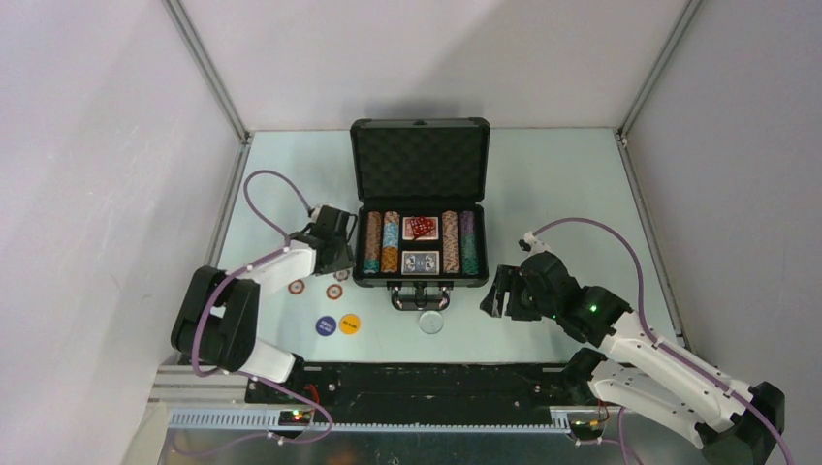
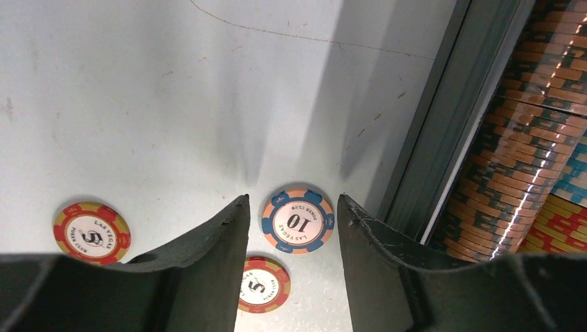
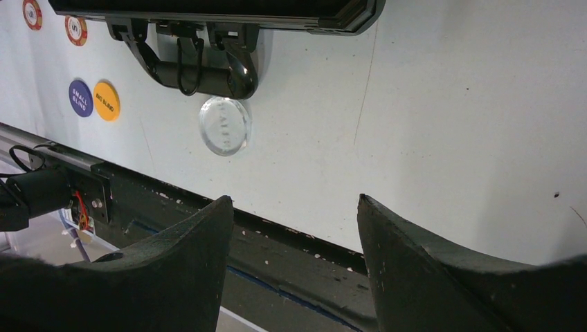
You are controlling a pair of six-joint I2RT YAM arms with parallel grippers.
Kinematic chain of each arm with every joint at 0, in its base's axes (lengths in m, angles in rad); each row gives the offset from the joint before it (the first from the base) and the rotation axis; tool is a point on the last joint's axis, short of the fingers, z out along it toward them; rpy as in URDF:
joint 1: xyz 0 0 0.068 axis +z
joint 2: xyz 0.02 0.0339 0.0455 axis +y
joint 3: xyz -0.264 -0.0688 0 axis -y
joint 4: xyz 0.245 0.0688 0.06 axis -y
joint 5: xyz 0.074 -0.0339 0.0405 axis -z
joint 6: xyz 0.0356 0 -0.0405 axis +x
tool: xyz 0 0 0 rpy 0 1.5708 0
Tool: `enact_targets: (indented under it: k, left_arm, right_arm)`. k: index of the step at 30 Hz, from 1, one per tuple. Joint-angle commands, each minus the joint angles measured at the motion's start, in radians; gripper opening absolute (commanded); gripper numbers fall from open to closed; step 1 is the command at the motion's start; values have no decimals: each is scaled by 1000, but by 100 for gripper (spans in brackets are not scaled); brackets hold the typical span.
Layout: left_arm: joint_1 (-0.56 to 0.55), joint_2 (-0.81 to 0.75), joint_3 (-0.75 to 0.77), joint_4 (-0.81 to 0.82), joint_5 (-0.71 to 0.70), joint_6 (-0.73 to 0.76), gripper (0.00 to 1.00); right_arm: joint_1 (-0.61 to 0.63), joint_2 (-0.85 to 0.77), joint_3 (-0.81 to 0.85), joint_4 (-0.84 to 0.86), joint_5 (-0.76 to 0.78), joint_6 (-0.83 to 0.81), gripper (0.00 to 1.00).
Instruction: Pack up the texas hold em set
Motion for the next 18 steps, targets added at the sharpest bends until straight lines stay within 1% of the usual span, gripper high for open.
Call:
enact_targets:
  k: [1, 9, 18]
  left_arm:
    - [-62, 7, 25, -15, 24, 36, 56]
    - [-185, 99, 146, -29, 21, 35, 56]
    - [-237, 147, 197, -29, 52, 14, 57]
  right_arm:
    - [5, 3, 5, 25, 12, 1, 70]
    - [8, -6, 5, 13, 20, 5, 70]
    - [9, -7, 5, 9, 24, 10, 70]
